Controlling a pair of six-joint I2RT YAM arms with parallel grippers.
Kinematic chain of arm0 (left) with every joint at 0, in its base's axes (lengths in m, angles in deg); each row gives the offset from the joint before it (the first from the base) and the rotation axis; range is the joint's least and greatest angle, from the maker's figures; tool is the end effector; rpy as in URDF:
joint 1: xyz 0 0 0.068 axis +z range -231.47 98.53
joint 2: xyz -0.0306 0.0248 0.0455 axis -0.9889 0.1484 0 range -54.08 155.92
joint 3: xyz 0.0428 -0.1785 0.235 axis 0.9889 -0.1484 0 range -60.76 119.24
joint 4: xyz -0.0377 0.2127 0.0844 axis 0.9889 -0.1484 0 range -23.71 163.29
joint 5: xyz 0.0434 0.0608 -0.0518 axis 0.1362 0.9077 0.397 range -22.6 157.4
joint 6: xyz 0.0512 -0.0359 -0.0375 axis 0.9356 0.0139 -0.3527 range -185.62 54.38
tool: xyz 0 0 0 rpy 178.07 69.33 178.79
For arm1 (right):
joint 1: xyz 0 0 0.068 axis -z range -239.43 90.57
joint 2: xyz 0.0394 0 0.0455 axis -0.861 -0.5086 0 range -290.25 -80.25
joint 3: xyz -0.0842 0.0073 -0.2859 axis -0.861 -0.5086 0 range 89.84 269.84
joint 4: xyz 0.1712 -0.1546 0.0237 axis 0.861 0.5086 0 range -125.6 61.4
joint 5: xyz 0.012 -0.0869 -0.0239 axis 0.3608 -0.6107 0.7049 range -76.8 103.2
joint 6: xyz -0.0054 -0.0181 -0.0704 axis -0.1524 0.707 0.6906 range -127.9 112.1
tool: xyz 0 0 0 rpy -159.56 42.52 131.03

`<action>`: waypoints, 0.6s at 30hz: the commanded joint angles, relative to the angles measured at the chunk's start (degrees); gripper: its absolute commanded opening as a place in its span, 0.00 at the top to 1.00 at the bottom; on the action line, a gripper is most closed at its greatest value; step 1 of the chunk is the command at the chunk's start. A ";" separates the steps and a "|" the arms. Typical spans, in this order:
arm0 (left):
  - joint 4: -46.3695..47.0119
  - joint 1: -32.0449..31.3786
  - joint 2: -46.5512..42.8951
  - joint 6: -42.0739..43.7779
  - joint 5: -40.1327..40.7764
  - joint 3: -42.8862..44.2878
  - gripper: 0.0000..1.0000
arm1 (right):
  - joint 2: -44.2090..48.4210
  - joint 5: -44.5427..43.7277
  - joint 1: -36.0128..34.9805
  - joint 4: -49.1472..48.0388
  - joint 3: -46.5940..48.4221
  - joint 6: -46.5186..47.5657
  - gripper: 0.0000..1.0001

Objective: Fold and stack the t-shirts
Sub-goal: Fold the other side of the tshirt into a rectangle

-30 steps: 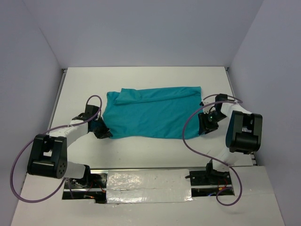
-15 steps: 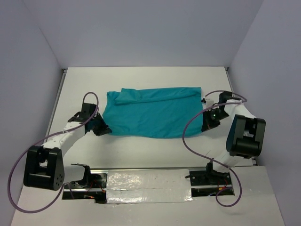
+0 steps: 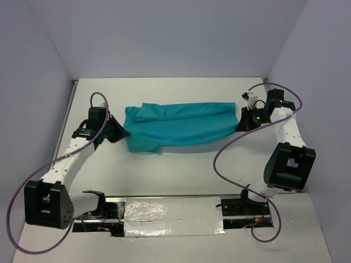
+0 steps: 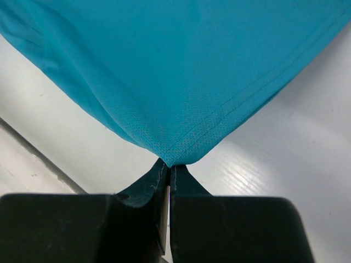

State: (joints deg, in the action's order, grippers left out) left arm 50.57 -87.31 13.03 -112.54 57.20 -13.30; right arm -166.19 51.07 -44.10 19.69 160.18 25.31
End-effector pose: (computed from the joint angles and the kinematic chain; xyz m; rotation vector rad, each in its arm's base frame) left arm 0.2246 -0.0337 0.2756 -0.7503 2.2713 -0.6599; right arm 0.2614 -0.0331 0.2883 -0.5329 2.4548 0.6105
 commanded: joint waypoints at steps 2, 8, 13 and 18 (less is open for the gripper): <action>3.46 0.13 4.68 -0.90 -0.88 4.64 1.00 | -4.59 3.09 0.22 -2.90 4.88 -2.97 1.00; 4.79 2.59 11.36 -0.81 -2.63 10.53 1.00 | -9.86 2.91 0.22 -4.40 8.93 -6.40 1.00; 4.44 4.88 15.76 -0.81 -3.95 14.67 1.00 | -13.73 2.83 0.22 -5.45 11.39 -11.67 1.00; 4.70 5.76 21.56 -0.63 -5.36 19.68 1.00 | -16.63 3.44 0.05 -7.74 13.15 -16.41 1.00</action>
State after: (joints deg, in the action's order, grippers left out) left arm 53.85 -82.07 32.46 -112.56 53.64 3.18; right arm -181.46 53.15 -44.12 15.23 170.15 13.29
